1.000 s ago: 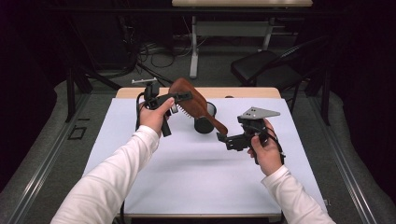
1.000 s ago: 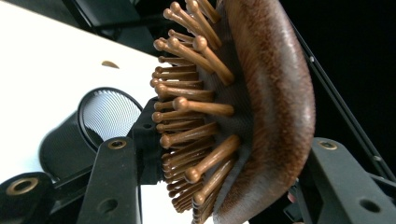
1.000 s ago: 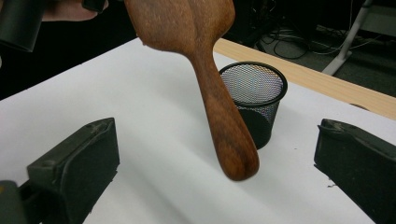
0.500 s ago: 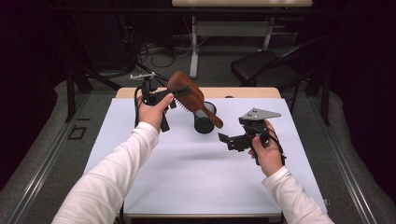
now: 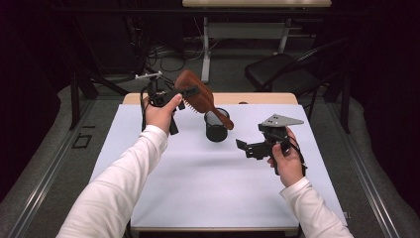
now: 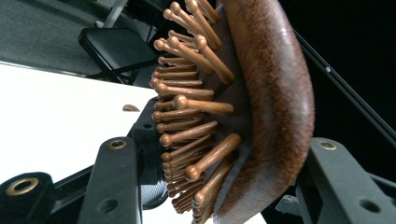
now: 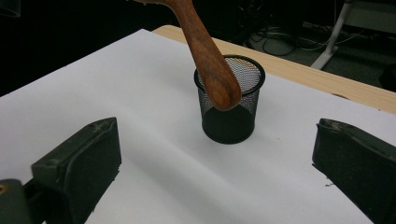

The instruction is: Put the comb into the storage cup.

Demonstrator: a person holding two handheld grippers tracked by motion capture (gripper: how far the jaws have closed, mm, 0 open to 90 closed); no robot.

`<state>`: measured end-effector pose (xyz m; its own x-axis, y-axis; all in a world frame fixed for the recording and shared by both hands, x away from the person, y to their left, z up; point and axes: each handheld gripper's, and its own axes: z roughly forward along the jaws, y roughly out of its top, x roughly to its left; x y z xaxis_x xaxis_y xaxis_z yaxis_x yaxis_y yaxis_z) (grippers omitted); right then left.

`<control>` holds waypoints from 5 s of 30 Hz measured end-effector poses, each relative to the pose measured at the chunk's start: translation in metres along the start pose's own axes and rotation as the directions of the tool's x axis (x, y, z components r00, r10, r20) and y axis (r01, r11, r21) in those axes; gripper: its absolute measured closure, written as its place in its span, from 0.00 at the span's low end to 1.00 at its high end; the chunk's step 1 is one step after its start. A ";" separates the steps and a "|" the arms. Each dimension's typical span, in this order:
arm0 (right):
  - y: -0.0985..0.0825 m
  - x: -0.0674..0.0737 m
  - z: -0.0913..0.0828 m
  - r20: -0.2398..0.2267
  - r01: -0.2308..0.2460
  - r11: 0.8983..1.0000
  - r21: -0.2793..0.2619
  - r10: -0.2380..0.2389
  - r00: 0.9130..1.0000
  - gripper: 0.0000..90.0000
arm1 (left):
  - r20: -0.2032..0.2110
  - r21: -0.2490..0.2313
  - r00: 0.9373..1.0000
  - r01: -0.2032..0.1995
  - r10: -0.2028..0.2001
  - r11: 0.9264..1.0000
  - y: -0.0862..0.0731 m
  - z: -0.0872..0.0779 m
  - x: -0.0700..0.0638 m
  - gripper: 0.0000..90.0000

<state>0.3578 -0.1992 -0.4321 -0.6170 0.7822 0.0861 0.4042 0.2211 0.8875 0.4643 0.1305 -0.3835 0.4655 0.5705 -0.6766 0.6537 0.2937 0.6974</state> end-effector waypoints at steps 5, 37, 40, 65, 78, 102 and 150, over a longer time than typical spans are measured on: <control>-0.001 -0.002 0.000 0.015 -0.001 1.000 0.005 0.001 1.000 0.01 | -0.004 -0.011 1.000 -0.021 0.021 1.000 0.005 0.001 -0.001 0.56; -0.004 -0.007 -0.002 0.012 -0.047 0.999 -0.012 0.047 0.999 0.00 | -0.069 -0.034 0.997 -0.046 0.043 0.998 0.017 0.011 0.005 0.56; -0.005 -0.008 -0.003 0.015 -0.048 0.999 -0.014 0.048 0.999 0.00 | -0.080 -0.037 0.996 -0.051 0.048 0.998 0.017 0.013 0.006 0.56; -0.008 -0.007 -0.005 -0.012 -0.062 0.998 -0.023 0.062 0.998 0.00 | -0.153 -0.053 0.983 -0.110 0.100 0.993 0.017 0.028 0.003 0.56; -0.008 -0.010 -0.006 -0.011 -0.068 0.997 -0.029 0.068 0.998 0.00 | -0.183 -0.042 0.978 -0.114 0.104 0.993 0.013 0.037 0.008 0.56; -0.009 -0.013 -0.007 -0.012 -0.076 0.997 -0.032 0.076 0.997 0.00 | -0.223 0.013 0.967 -0.127 0.126 0.992 -0.001 0.054 0.015 0.56; -0.011 -0.013 -0.004 -0.014 -0.082 0.996 -0.023 0.082 0.997 0.01 | -0.243 0.055 0.967 -0.059 0.071 0.997 -0.025 0.067 0.042 0.55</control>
<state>0.3584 -0.2147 -0.4414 -0.5915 0.7892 0.1651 0.4377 0.1423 0.8878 0.5075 0.0965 -0.4453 0.3514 0.7594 -0.5476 0.6571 0.2165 0.7220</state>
